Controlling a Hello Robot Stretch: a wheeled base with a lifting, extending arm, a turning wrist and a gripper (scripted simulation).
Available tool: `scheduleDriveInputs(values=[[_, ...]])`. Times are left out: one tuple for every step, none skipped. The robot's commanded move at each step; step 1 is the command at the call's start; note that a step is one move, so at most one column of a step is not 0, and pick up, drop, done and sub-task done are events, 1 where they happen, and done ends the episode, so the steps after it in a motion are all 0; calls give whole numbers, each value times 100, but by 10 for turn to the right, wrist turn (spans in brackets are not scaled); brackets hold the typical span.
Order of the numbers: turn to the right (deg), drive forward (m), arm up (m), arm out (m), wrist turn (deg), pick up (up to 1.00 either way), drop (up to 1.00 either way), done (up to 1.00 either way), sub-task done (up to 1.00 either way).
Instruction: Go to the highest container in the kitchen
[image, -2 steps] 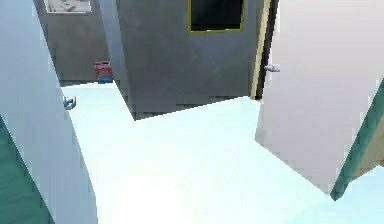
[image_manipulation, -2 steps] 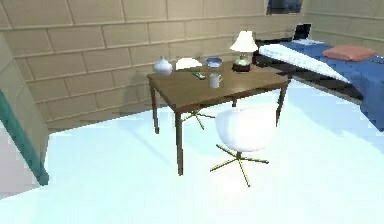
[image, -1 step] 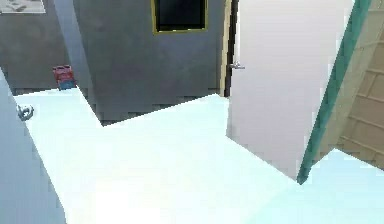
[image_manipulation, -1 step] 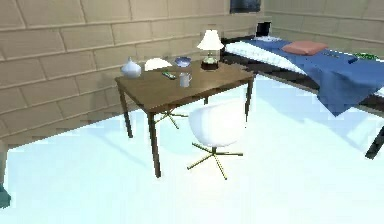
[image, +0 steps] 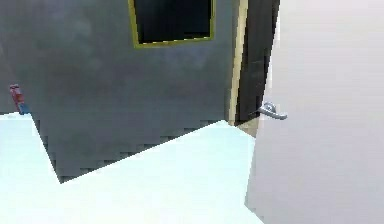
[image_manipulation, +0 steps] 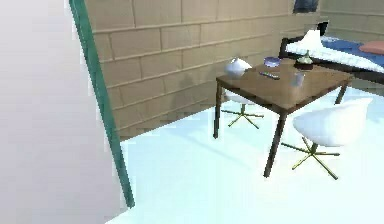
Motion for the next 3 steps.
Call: scheduleDriveInputs(values=[[0,100,0,0,0,0,0,0,0],[0,10,0,0,0,0,0,0,0],[-60,0,0,0,0,0,0,0,0]])
